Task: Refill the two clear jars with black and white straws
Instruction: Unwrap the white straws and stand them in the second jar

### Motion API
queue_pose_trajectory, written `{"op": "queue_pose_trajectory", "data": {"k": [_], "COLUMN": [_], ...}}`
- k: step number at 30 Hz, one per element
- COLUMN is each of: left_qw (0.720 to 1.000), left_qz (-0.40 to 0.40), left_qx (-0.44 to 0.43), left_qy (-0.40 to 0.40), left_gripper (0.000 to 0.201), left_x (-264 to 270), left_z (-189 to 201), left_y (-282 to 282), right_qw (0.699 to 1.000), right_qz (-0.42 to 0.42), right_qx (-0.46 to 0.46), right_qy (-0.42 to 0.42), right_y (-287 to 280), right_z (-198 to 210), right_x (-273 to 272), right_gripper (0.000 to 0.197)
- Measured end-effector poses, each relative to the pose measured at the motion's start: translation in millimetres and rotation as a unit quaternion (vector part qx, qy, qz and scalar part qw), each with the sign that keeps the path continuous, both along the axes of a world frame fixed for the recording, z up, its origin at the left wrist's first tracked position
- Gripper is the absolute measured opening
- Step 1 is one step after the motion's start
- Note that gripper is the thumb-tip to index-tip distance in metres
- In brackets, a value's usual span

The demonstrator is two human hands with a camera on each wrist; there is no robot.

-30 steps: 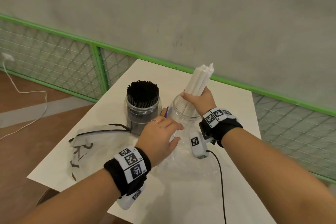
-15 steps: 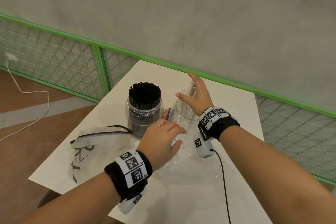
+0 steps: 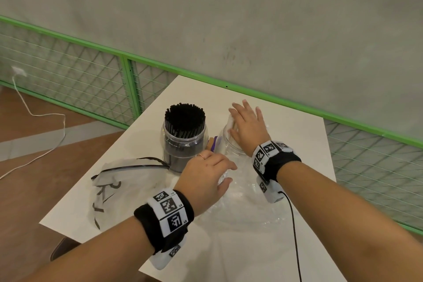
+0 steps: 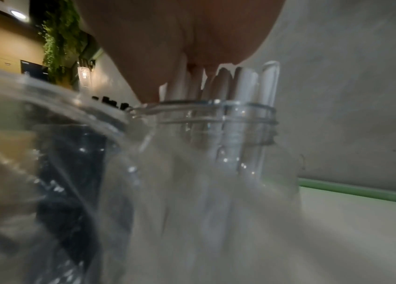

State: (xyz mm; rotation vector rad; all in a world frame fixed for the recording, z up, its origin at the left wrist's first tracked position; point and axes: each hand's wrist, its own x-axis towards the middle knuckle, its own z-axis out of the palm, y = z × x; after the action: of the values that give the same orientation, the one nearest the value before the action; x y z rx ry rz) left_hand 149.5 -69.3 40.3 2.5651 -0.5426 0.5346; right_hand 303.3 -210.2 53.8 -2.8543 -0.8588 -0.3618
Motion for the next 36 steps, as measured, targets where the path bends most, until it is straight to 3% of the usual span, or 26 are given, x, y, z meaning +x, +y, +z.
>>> {"op": "queue_pose_trajectory", "data": {"k": [4,6,9,13,20,29,33,36], "left_qw": [1.000,1.000,1.000,1.000,0.999,0.999,0.999,0.999], "left_qz": [0.003,0.006,0.010,0.011,0.005,-0.001,-0.002,0.001], "left_qx": [-0.001,0.002,0.009,0.009,-0.001,-0.023,-0.012,-0.015], "left_qy": [0.011,0.016,0.022,0.022,0.037,0.029,0.035,0.045], "left_gripper": [0.028,0.028,0.028,0.028,0.030,0.031,0.033,0.035], "left_x": [-2.0,-2.4,-2.8,-3.7,-3.5,-7.5,-10.1,-10.4], "left_z": [-0.4,0.3,0.9,1.6,2.8,3.3,4.0,5.5], "left_y": [-1.3,-1.6,-1.4,-1.3,0.3,2.4,3.2,3.9], "right_qw": [0.995,0.994,0.997,0.994,0.996,0.964,0.945,0.926], "right_qz": [-0.068,-0.077,-0.073,-0.026,-0.076,-0.105,-0.066,-0.018], "right_qx": [-0.060,-0.037,0.019,0.102,0.012,0.236,0.307,0.323], "right_qy": [0.035,0.062,0.024,-0.028,0.042,0.057,0.089,0.196], "right_y": [-6.1,-3.9,-1.6,-3.3,-9.8,-24.0,-33.2,-43.9], "right_z": [3.5,3.9,2.3,-1.0,3.6,47.7,58.9,59.3], "right_x": [5.7,9.0,11.0,13.1,15.2,-0.7,-25.0,-55.2], "right_gripper": [0.064,0.055,0.038,0.033,0.060,0.063,0.038,0.006]}}
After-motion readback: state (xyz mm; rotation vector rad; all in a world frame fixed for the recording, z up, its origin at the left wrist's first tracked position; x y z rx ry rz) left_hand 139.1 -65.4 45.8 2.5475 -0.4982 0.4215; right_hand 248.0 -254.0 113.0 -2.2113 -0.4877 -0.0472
